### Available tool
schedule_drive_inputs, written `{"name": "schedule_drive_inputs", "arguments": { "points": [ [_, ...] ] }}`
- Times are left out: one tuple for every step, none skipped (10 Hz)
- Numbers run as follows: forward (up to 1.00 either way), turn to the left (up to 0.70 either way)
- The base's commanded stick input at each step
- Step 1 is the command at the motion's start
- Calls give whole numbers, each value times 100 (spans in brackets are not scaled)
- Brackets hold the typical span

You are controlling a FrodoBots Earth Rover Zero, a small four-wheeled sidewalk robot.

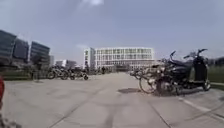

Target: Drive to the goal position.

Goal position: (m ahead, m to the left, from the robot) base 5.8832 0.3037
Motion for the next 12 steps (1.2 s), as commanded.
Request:
{"name": "schedule_drive_inputs", "arguments": {
  "points": [
    [100,0],
    [100,0],
    [100,28],
    [100,40],
    [100,40],
    [100,40],
    [100,40],
    [100,40],
    [100,40],
    [100,40],
    [100,5],
    [100,0]
  ]
}}
